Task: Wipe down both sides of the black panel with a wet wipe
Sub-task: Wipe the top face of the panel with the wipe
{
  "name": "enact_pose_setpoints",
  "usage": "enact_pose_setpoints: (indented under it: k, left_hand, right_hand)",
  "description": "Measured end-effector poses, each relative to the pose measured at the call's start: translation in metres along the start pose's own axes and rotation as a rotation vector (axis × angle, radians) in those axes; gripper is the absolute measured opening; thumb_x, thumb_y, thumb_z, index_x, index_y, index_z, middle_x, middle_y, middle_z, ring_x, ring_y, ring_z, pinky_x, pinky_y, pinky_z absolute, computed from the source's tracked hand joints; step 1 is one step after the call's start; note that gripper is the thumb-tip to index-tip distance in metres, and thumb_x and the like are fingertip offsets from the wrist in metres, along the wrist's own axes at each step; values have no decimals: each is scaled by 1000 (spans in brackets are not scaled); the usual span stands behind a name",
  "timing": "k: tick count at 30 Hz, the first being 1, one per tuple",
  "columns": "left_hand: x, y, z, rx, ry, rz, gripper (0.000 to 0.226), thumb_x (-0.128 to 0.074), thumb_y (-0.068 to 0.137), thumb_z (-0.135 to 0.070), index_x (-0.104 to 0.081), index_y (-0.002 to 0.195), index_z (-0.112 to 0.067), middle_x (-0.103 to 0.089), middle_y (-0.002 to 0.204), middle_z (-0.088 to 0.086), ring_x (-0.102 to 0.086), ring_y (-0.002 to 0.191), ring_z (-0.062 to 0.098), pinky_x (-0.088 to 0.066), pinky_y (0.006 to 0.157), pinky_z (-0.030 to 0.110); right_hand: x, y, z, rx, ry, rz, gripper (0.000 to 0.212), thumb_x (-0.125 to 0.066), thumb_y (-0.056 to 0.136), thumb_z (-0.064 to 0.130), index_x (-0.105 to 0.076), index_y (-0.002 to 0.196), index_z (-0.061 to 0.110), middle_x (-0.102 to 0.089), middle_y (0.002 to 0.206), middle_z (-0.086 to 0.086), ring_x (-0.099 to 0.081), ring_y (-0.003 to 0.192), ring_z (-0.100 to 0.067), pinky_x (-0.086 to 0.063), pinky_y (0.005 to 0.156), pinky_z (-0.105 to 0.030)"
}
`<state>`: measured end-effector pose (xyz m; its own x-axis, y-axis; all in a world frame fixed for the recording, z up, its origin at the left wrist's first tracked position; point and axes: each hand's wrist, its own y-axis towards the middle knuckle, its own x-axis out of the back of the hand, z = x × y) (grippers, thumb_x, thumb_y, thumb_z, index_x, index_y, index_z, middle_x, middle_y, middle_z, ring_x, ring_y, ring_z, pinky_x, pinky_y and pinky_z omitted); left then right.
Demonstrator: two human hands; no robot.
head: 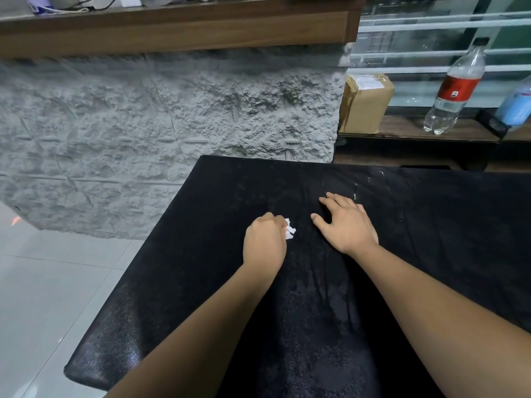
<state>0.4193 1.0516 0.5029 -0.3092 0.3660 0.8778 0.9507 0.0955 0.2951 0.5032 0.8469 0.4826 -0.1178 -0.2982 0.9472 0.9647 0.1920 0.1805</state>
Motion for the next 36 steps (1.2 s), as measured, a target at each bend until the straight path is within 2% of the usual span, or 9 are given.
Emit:
enact_pose_setpoints:
  k: [6,17,21,25,27,31,36]
  left_hand:
    - [10,13,21,-62,68,47,18,-54,107,-19,-72,111,-18,-65,103,0,-66,92,20,-55,84,37]
    - [35,33,75,74,49,-17,13,-65,101,-21,-77,101,-16,-68,96,1,-67,86,27,-55,79,43]
    - [42,38,91,117,54,-32,12,-67,100,-22,-78,101,-18,-70,98,0,-67,89,26,-53,79,40]
    - [44,44,103,167,59,-53,11,-68,99,-21,-79,100,-18,-70,97,0,-65,86,25,-44,72,33]
    - [44,47,103,202,63,-61,11,-68,100,-20,-78,100,-17,-70,97,1,-63,84,24,-44,71,34]
    - [38,48,90,295,50,-90,14,-63,100,-15,-77,97,-15,-70,97,5,-65,85,28,-55,76,43]
    - [25,50,66,298,77,-87,18,-59,101,-10,-76,100,-15,-67,99,6,-65,87,29,-47,71,37]
  right_hand:
    - [0,-1,-1,2,8,0,72,-33,96,73,-46,155,34,-36,166,11,-28,153,-11,-23,126,-38]
    - [1,-1,0,1,18,0,73,-32,95,74,-46,155,34,-36,166,12,-29,153,-11,-24,126,-39]
    - [1,0,1,0,19,-1,74,-31,95,74,-46,155,34,-36,166,12,-28,153,-11,-24,126,-39]
    - [2,-1,1,-2,17,0,73,-31,96,74,-46,155,34,-36,166,12,-28,153,-10,-24,126,-39]
    - [2,-2,1,-3,19,-1,73,-31,95,74,-46,155,34,-36,166,12,-29,153,-10,-24,126,-39]
    - [2,-1,1,-3,10,3,74,-30,95,74,-46,155,34,-36,166,12,-29,153,-11,-24,126,-39]
    - [3,-1,2,0,7,0,73,-31,96,73,-45,156,34,-35,166,11,-29,153,-11,-24,126,-38]
